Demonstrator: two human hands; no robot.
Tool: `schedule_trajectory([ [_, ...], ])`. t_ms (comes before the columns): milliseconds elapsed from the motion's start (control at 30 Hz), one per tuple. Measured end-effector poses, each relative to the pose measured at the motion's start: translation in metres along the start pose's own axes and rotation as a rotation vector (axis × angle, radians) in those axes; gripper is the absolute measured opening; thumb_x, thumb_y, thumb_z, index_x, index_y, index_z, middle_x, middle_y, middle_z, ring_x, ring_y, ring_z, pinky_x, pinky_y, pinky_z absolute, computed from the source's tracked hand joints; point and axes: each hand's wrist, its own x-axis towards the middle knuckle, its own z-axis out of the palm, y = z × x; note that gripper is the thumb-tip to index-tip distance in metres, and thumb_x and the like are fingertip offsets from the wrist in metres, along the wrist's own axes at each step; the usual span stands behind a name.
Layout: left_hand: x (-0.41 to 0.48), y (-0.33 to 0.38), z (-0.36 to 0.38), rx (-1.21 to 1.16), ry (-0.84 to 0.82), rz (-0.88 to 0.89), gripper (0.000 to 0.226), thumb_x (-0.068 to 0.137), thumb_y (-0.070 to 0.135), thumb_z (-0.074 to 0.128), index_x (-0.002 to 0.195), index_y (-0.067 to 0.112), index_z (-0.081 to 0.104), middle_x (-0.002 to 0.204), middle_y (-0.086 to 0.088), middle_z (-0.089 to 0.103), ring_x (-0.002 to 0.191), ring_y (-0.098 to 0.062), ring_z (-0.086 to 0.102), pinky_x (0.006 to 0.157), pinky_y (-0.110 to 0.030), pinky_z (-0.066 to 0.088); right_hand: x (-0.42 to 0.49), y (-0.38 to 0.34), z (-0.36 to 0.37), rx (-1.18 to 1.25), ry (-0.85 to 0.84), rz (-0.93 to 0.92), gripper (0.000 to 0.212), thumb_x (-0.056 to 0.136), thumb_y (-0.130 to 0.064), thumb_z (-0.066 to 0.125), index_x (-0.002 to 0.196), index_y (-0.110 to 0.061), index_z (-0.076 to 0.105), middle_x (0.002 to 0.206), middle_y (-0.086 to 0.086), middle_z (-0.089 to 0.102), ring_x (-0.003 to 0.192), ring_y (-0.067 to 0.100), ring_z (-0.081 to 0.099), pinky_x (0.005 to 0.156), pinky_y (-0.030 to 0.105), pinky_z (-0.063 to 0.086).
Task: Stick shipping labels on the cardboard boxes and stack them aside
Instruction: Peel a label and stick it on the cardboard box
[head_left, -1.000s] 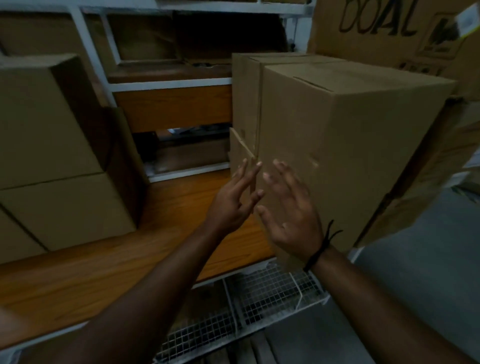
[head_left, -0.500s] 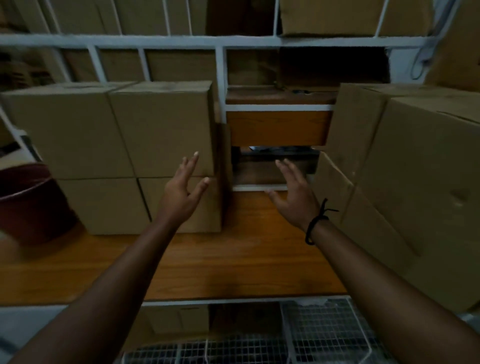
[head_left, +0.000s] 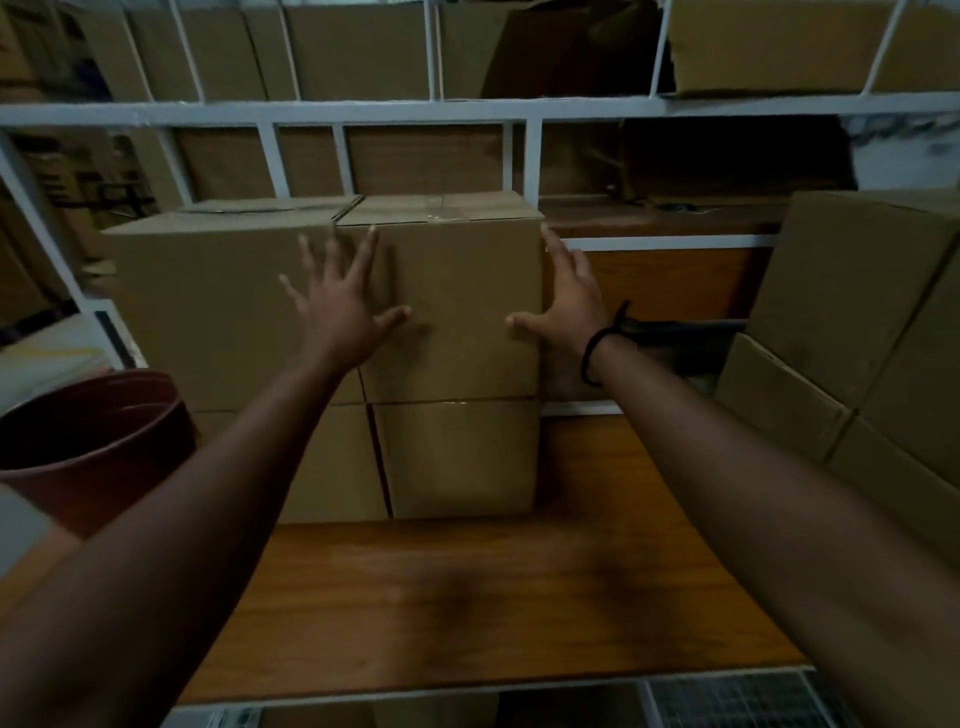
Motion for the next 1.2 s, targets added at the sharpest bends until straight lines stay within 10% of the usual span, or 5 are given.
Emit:
schedule_trajectory([
  [467,0.047,-0.008,0.020,0.236,0.187,0.193,0.083,0.084,0.033,0.073,0.152,0.026,0.027,0.157,-0.013,0.031,0.149,-0.035,0.013,0.116,-0.063,-0.008,0.053,-0.025,0.014,-0.015,0.045,0.065,0.099,0.070,-0.021,0.084,0.148,-0.034,0.025,0.147,0.012,0.038,0.133,0.029,0.042,0.104,0.044,0.043],
  [700,0.040,0.004,0.024,-0.087,0.160,0.259,0.076,0.085,0.020,0.074,0.150,0.022,0.034,0.159,-0.010,0.026,0.149,-0.033,0.012,0.119,-0.056,0.017,0.042,-0.006,-0.016,-0.046,0.090,0.016,0.094,0.068,-0.020,0.086,0.145,-0.030,0.033,0.142,0.009,0.044,0.128,0.026,0.046,0.097,0.040,0.047],
  [867,0.030,0.022,0.020,-0.479,0.146,-0.008,0.088,0.074,0.031,0.084,0.147,0.036,0.034,0.161,-0.011,0.009,0.146,-0.034,0.015,0.113,-0.055,0.032,0.033,0.007,-0.028,-0.044,0.091,0.029,0.093,0.067,-0.023,0.086,0.144,-0.032,0.033,0.140,0.008,0.045,0.125,0.027,0.048,0.093,0.042,0.051],
  [1200,0.036,0.034,0.000,-0.577,-0.001,-0.137,0.084,0.069,0.031,0.086,0.142,0.030,0.044,0.143,-0.008,0.048,0.128,-0.024,0.048,0.103,-0.045,0.048,0.054,0.005,-0.044,-0.004,-0.001,0.044,0.093,0.060,-0.034,0.090,0.141,-0.030,0.043,0.146,0.005,0.043,0.133,0.026,0.041,0.104,0.046,0.045],
])
